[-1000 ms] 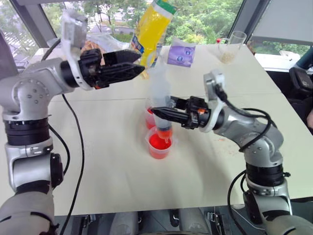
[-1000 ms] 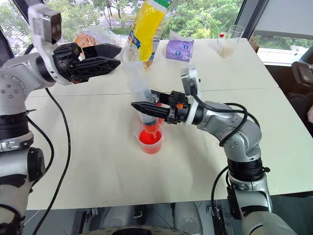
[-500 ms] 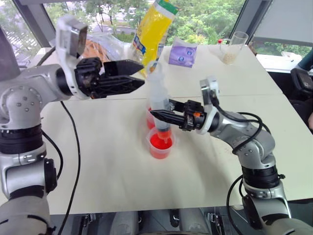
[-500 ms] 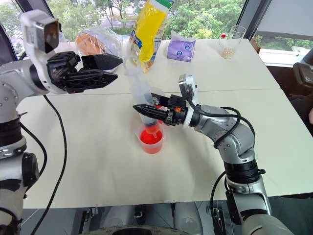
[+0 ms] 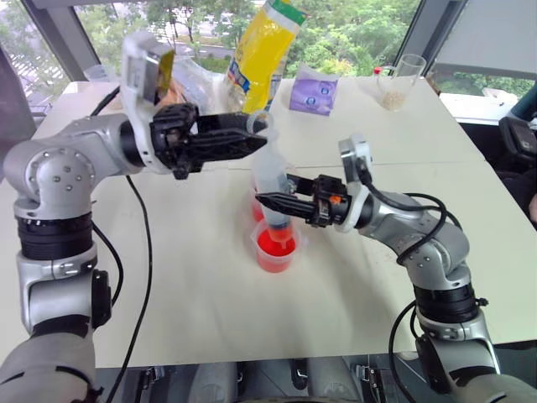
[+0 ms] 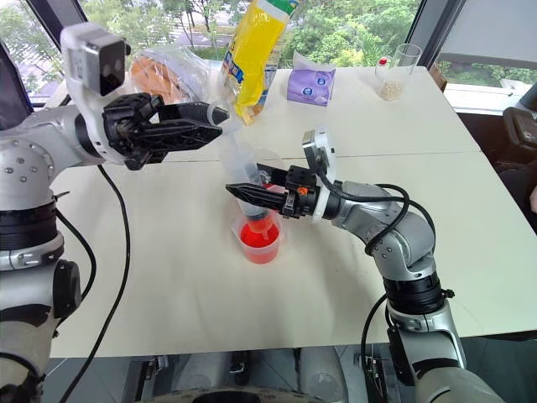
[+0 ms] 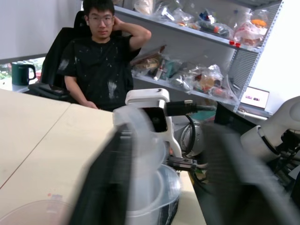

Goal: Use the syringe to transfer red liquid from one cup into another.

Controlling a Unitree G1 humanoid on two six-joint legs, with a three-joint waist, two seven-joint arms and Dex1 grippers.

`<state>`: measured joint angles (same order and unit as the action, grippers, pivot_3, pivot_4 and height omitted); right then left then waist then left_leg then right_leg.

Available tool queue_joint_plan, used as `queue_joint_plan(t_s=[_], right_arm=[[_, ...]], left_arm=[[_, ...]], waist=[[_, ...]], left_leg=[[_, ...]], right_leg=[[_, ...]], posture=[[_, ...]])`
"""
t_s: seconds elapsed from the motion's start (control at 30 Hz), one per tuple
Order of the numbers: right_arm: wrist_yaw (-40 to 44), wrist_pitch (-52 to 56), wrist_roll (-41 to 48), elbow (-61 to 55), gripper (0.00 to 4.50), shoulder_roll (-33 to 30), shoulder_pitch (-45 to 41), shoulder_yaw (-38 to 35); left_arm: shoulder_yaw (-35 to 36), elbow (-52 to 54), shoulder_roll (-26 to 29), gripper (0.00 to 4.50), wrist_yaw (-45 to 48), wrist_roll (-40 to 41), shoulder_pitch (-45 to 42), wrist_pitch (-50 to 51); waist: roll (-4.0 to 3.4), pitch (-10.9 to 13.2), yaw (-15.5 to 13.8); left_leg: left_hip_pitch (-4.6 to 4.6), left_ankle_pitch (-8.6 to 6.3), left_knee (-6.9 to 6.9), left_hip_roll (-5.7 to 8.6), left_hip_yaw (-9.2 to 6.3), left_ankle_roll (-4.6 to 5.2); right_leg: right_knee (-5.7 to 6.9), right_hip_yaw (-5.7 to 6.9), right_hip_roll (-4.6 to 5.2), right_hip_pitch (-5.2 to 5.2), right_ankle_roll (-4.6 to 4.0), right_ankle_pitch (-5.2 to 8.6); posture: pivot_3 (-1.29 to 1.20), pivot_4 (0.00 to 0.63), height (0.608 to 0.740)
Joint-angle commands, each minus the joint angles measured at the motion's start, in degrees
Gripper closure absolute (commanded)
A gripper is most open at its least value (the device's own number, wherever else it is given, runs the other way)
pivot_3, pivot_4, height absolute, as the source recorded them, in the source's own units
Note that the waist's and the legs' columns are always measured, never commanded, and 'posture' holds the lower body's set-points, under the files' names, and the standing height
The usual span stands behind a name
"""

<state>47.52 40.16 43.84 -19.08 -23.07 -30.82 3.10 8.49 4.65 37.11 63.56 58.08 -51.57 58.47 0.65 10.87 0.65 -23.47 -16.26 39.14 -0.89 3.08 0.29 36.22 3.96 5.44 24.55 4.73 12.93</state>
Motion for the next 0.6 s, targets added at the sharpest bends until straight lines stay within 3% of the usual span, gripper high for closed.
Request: queue_joint_plan(t_s=[0.03,0.07,0.6], right_arm=[[-0.26,-0.37,0.43,-1.38,3.09,-0.21,-1.29,-0.72],[-0.24,-0.35,0.46,-1.41,3.09,-0.21,-1.41,-0.73],[-1.84,-0.04,2.04,-1.68,3.09,0.25,-6.46,-2.97]], left_arm=[[0.31,1.23,0.31,4.23,0.83,1.04,-0.88,-0.3],[0.21,1.2,0.25,4.48,0.82,0.96,-0.85,-0.36],[-4.04,3.26,-0.19,4.48,2.96,-1.39,2.04,-2.34]], waist=[[0.0,0.0,0.0],[0.0,0.0,0.0],[0.0,0.0,0.0]], left_leg=[[0.0,0.0,0.0,0.0,0.0,0.0],[0.0,0.0,0.0,0.0,0.0,0.0],[0.0,0.0,0.0,0.0,0.01,0.0]], right_leg=[[0.0,0.0,0.0,0.0,0.0,0.0],[0.0,0.0,0.0,0.0,0.0,0.0],[0.0,0.0,0.0,0.0,0.0,0.0]], posture=[[0.0,0.15,0.74],[0.0,0.15,0.74],[0.0,0.15,0.74]])
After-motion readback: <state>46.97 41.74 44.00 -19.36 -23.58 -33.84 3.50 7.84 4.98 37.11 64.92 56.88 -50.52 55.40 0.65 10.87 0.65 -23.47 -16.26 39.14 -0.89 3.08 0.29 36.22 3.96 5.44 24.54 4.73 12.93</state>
